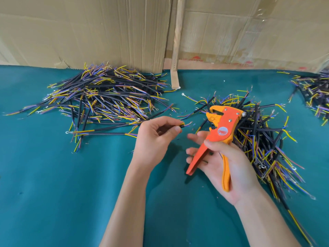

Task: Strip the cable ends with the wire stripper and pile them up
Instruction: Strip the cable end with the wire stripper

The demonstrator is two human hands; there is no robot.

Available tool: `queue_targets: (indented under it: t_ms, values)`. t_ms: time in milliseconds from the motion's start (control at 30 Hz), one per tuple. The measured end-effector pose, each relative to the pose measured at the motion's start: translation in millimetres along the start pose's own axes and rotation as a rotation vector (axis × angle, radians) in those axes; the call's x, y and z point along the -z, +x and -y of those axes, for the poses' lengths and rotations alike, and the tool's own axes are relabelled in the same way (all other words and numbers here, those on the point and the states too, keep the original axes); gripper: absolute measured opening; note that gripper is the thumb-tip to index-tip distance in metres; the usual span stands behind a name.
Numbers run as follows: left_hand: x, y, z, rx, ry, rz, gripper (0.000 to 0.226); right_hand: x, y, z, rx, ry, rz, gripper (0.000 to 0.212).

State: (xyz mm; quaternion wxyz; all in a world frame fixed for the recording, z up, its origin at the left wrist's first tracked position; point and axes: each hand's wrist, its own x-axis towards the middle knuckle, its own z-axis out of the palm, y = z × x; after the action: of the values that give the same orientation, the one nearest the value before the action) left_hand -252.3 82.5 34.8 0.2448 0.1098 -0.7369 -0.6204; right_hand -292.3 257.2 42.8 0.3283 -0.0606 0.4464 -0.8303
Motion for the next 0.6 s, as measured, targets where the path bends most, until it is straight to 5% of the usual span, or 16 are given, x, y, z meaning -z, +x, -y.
queue_targets:
  t_ms: [600]
  values:
    - [-4,-4,-2,-0.028,0.118,0.159,0.033,7,2,12,-0.040,0.177,0.013,0.033]
